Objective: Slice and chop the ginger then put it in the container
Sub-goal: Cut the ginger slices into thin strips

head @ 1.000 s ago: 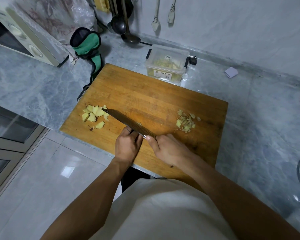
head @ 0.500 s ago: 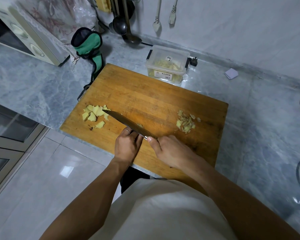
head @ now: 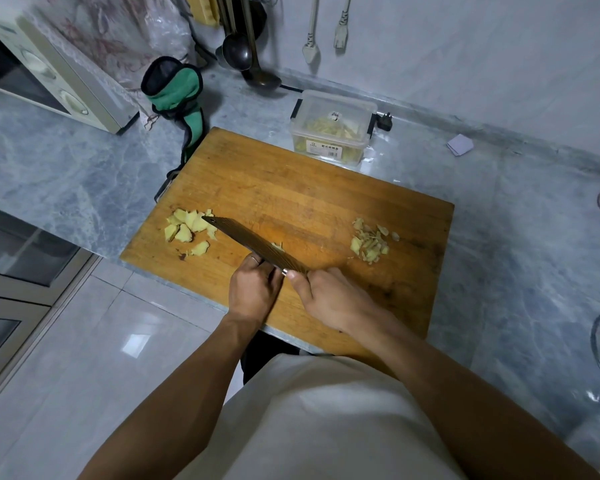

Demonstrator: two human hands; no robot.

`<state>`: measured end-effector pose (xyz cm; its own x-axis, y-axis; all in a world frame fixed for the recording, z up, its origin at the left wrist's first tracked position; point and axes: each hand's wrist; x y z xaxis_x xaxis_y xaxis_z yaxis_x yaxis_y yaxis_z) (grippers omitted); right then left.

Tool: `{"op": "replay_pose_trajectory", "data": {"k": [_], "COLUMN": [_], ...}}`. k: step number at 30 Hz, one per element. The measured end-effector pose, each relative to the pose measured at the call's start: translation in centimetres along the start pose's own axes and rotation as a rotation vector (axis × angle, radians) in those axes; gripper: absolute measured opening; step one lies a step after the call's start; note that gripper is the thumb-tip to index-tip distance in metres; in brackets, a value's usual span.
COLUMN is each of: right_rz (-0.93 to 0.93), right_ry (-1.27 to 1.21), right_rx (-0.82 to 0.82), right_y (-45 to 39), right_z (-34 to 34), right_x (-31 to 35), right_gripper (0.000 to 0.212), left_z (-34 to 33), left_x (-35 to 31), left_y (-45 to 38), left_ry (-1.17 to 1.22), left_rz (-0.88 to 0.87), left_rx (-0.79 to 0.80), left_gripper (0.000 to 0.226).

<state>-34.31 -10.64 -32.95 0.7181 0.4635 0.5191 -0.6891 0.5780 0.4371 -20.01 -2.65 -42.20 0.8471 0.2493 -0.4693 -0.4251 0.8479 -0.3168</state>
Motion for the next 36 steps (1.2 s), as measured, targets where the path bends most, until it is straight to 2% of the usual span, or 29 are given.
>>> {"op": "replay_pose_trajectory", "data": {"k": [8, 16, 23, 26, 30, 32, 36], "right_rz": [-0.003, -0.027, -0.045, -0.050, -0.043, -0.036, -0.013], "right_ry": [-0.003, -0.048, -0.030, -0.015, -0.003, -0.002, -0.004], "right_rx": [0.027, 0.050, 0.070, 0.076, 0.071, 0.065, 0.065], "right_y": [1.4, 1.3, 1.8, 1.6, 1.3, 1.4, 1.8], "right_z": [0.3, 1.0, 1.5, 1.6, 1.1, 0.9, 1.3], "right_x": [-0.6, -1.0, -0.5, -0.2, -0.1, -0.1, -0.4], "right_gripper": [0.068, 0.069, 0.071, 0.069, 0.068, 0.067, 0.069], "left_z": [0.2, -0.1, -0.4, -0.3, -0.2, -0.1, 0.0], "left_x": [-0.1, 0.0, 0.3, 0.3, 0.2, 0.1, 0.1], "left_y": [-0.1, 0.0, -0.1, 0.0, 0.0, 0.0, 0.1], "left_ry": [-0.005, 0.003, -0.001, 0.020, 0.019, 0.019, 0.006], "left_rz": [0.005, -0.041, -0.025, -0.024, -0.033, -0.012, 0.020], "left_rx": [-0.002, -0.054, -0.033, -0.038, -0.036, -0.018, 0.014], "left_gripper": [0.016, 0.006, 0.020, 0.038, 0.042, 0.039, 0.018]}}
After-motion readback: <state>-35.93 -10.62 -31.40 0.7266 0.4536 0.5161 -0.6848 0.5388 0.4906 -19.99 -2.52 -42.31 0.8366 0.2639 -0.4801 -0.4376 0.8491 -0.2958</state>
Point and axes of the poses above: each hand's wrist, its own y-axis away from the middle knuckle, its own z-axis out of the back of the hand, x = y × z, and after that the axes turned 5 degrees about -z, right-handed
